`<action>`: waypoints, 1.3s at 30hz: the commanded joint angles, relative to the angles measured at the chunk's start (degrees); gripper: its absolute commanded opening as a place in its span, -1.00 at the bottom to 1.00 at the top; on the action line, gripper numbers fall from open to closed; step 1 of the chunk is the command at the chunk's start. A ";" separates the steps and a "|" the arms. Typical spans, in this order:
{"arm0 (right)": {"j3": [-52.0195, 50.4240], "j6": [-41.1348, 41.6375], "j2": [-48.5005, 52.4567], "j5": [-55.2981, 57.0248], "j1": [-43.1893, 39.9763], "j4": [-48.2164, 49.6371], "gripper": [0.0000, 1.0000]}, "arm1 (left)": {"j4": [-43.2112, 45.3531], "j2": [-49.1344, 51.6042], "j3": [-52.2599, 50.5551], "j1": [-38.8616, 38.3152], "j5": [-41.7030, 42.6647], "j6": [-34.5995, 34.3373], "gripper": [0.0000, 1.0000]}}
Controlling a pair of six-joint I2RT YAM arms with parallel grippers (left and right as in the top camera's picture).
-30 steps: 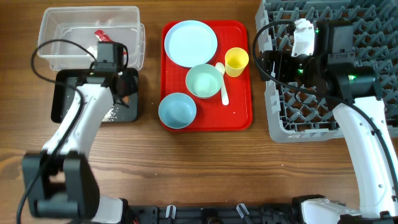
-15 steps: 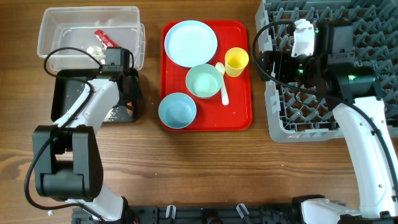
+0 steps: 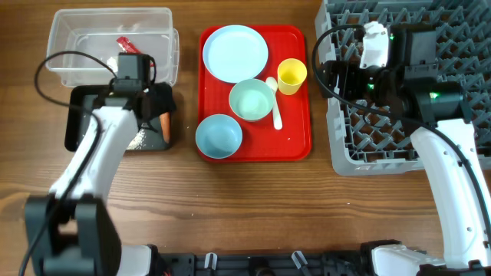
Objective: Sort waste into correct bins and load items into the dishwasher rack
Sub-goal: 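Move right gripper from the rack over the green bowl on the red tray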
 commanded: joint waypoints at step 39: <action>0.81 22.56 32.11 8.02 16.96 10.60 0.07 | 4.31 -7.98 0.07 -3.45 3.98 -7.61 1.00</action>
